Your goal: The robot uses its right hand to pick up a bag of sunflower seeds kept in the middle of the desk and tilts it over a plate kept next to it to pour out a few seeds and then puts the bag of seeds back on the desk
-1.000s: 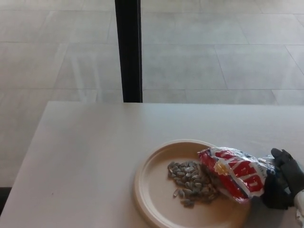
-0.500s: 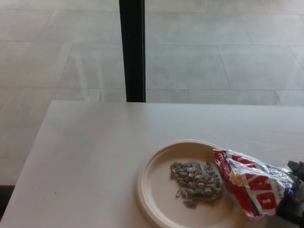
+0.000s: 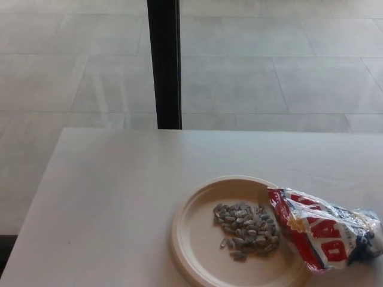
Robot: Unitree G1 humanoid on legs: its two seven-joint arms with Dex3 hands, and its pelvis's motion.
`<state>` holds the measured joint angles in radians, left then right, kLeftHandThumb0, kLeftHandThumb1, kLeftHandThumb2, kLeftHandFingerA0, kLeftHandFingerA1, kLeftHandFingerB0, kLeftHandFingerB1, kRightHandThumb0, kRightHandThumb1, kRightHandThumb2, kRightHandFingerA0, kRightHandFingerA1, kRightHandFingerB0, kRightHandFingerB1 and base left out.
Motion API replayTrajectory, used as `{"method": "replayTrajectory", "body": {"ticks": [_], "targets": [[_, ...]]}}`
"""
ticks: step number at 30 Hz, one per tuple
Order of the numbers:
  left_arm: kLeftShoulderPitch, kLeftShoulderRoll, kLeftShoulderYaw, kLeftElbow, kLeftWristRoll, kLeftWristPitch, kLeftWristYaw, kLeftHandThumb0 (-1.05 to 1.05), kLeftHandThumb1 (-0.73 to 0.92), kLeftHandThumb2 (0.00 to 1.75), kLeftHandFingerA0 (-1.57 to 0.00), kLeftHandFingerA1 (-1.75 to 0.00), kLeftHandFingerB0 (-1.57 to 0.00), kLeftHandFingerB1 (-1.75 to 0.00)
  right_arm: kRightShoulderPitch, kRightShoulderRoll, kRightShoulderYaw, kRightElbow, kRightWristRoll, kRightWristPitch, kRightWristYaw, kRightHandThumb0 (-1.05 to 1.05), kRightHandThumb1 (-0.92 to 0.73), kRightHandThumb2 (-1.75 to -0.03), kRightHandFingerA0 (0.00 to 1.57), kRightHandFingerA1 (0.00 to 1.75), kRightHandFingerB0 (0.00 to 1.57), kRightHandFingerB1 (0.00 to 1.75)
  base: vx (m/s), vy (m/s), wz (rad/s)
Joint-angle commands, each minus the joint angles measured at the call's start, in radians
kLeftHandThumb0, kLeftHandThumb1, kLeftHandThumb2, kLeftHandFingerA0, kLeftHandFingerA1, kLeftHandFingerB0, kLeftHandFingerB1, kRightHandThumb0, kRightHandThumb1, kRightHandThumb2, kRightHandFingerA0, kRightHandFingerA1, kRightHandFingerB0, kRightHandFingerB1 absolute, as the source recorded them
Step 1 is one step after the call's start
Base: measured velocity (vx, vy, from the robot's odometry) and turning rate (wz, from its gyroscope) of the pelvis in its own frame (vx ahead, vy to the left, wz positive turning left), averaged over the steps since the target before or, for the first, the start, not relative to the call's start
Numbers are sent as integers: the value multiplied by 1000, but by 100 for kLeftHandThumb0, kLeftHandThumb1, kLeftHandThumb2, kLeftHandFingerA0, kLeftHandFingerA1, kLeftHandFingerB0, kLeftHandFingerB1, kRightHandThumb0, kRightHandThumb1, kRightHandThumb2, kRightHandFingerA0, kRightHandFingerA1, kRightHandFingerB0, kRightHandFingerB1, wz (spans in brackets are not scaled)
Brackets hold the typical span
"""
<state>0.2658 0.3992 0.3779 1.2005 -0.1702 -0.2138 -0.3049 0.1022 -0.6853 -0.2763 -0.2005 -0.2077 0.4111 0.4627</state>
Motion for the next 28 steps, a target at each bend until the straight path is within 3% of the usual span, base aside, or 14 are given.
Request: {"method": "replayTrajectory", "body": {"ticks": [1, 2, 3, 4, 5, 7, 8, 11, 12, 20, 21, 22, 23, 28], "targets": [[-1, 13, 1, 0, -1, -1, 16, -33, 64, 120, -17, -61, -11, -56, 78, -48, -163, 38, 114, -68, 74, -79, -45, -82, 0, 24, 0, 0, 0, 0, 0], [0, 15, -6, 2, 8, -5, 22, -58, 82, 78, -23, -68, -19, -55, 100, -41, -252, 73, 165, -75, 90, -88, -52, -81, 0, 16, 0, 0, 0, 0, 0], [2, 16, -10, 2, 12, -15, 21, -58, 82, 78, -23, -68, -19, -55, 114, -43, -290, 91, 180, -93, 97, -88, -52, -81, 0, 16, 0, 0, 0, 0, 0], [3, 18, -19, 3, 22, -20, 26, -57, 84, 78, -23, -68, -23, -56, 128, -13, -396, 116, 225, -55, 80, -86, -53, -81, 0, 15, 7, 26, 0, 0, 0], [-5, 18, -10, 8, 11, -11, 18, -32, 67, 122, -16, -61, -10, -56, 113, 42, -546, 179, 289, 17, 12, -48, -27, -85, 0, 62, 0, 50, 0, 0, 0], [-12, 15, -6, 10, 3, -5, 15, -32, 67, 122, -16, -61, -10, -56, 97, 57, -594, 205, 306, 40, -10, -48, -27, -85, 0, 62, 0, 50, 0, 0, 0], [-8, 17, -25, 8, 26, -21, 31, -34, 63, 120, -15, -60, -10, -55, 53, 61, -735, 366, 346, 70, -109, -59, -48, -69, 0, 13, 7, 44, 0, 0, 0], [-17, 13, -20, 11, 18, -7, 28, -60, 84, 74, -22, -66, -21, -54, 15, 40, -872, 531, 381, 81, -209, -53, -52, -70, 0, 21, 4, 49, 0, 0, 0], [-11, 12, -29, 3, 27, -16, 29, -34, 62, 119, -15, -60, -11, -56, 13, 37, -938, 600, 417, 42, -243, -53, -55, -72, 0, 24, 2, 42, 0, 0, 0], [-13, -2, 10, -4, -19, -3, 9, -35, 59, 118, -17, -62, -10, -57, -46, 45, -1210, 1069, 669, -253, -452, -39, -70, -63, 0, 31, 0, 47, 0, 0, 0], [-8, -9, 31, -15, -44, 12, 4, -70, 71, 97, -18, -69, -18, -60, -60, 63, -1260, 1176, 745, -316, -487, -47, -74, -63, 0, 13, 0, 79, 0, 0, 0], [-13, -13, 45, -14, -62, 28, -2, -35, 60, 119, -15, -62, -10, -57, -66, 75, -1283, 1208, 770, -324, -521, -45, -73, -62, 0, 45, 0, 82, 0, 0, 0], [-13, -12, 29, -12, -40, 13, 14, -34, 61, 119, -16, -62, -10, -56, -71, 92, -1298, 1214, 784, -323, -544, -43, -76, -69, 0, 33, 0, 45, 0, 0, 0], [-20, -17, 49, 5, -59, 35, 20, -32, 67, 122, -25, -68, -11, -57, -66, 227, -1287, 1172, 763, -308, -564, -45, -82, -66, 0, 33, 0, 37, 0, 0, 0]]}}
